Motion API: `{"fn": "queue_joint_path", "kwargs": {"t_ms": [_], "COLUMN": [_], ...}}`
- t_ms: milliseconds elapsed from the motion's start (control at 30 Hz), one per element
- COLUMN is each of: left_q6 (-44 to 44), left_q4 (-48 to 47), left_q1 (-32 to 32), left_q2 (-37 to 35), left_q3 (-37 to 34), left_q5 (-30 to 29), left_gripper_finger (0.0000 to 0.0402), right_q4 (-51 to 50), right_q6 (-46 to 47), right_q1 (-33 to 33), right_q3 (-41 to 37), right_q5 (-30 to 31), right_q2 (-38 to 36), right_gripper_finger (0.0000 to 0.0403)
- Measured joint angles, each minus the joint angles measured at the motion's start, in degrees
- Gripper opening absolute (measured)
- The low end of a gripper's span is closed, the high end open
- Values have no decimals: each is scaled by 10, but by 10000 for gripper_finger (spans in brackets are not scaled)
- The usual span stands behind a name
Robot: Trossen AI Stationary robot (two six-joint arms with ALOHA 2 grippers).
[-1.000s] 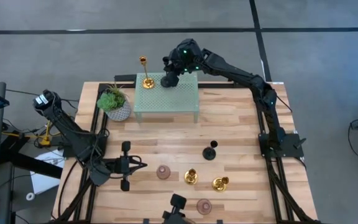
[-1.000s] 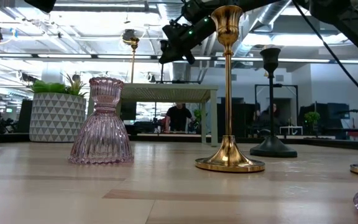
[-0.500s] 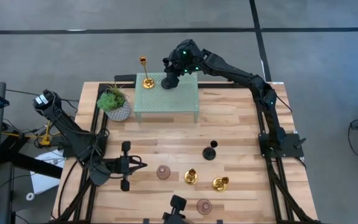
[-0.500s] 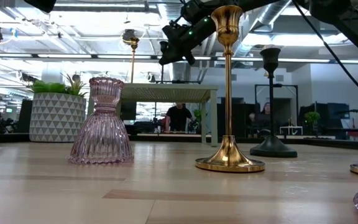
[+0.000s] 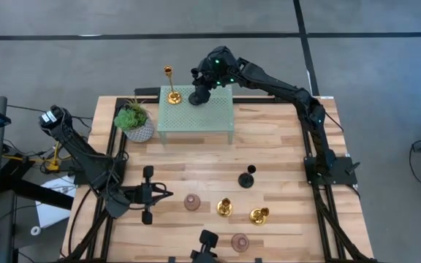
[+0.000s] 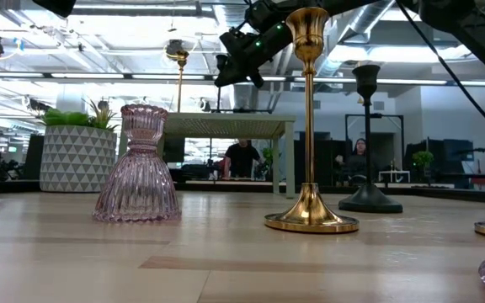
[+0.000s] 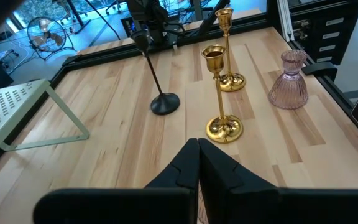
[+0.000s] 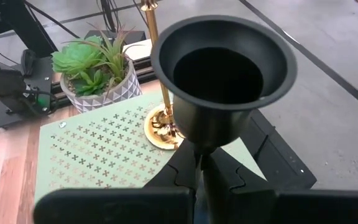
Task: Pick & Place candle stick holders
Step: Put the bottom left black candle holder on the shelf, then put the middle pink glass candle holder on the shelf
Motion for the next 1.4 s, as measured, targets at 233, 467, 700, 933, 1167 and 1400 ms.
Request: {"fn": "queue_joint_path", "kwargs": {"t_ms": [233, 467, 700, 933, 1167, 1400], "left_q6": [0, 0, 0, 0, 0, 0], "left_q4": [0, 0, 0, 0, 0, 0], "left_q1": [0, 0, 0, 0, 0, 0], "left_q2": [0, 0, 0, 0, 0, 0], "left_q3": [0, 0, 0, 0, 0, 0], "left_q5": [0, 0, 0, 0, 0, 0], "left_gripper_finger": [5, 5, 5, 5, 5, 5], "right_q4": [0, 1, -6, -46, -50, -75], "right_q6": [0, 0, -1, -29, -36, -65], "right_q1": [0, 0, 0, -2, -1, -1], "right_q3": [0, 0, 0, 0, 0, 0], "right_q5": [0, 0, 0, 0, 0, 2], "right_q2": [0, 0, 0, 0, -1, -1], "right_gripper_finger": [29, 47, 49, 55, 113, 180]}}
